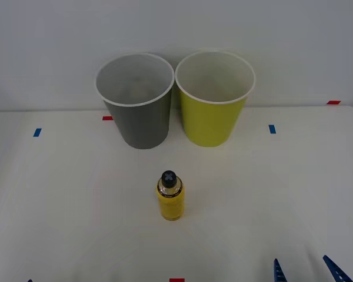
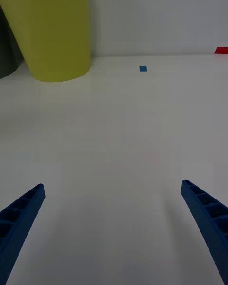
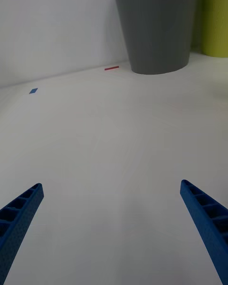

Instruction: Put cans in the gray bin and PET bottles in the light green bin.

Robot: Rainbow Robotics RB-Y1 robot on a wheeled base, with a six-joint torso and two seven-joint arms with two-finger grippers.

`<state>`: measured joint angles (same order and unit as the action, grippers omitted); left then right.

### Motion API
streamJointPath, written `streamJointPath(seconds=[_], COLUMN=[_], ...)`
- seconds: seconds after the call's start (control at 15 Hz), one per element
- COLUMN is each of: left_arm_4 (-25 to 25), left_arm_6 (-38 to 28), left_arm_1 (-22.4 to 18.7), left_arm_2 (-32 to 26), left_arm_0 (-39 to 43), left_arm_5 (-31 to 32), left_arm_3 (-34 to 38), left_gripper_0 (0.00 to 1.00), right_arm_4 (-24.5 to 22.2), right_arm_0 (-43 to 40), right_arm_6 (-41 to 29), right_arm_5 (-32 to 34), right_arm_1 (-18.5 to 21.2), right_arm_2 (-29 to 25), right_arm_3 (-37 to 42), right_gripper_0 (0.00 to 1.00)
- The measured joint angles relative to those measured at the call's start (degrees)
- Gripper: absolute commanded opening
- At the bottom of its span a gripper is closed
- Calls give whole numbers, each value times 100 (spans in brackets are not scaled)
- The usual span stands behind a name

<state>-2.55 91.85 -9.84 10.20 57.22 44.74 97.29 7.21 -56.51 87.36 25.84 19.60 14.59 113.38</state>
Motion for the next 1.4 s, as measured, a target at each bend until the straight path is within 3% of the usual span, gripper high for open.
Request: streamJointPath(seconds=[1.4], left_arm_4=[0], left_arm_6=[0], left_arm_1=[0], left_arm_2=[0], left_arm_0=[0], left_arm_5=[0], left_arm_3=[0], left_gripper_0=[100], right_arm_4=[0], right_arm_0=[0], right_arm_6=[0], right_arm_5=[0], right_arm_1=[0], right_arm_2=[0], right_arm_3=[0], right_gripper_0=[100])
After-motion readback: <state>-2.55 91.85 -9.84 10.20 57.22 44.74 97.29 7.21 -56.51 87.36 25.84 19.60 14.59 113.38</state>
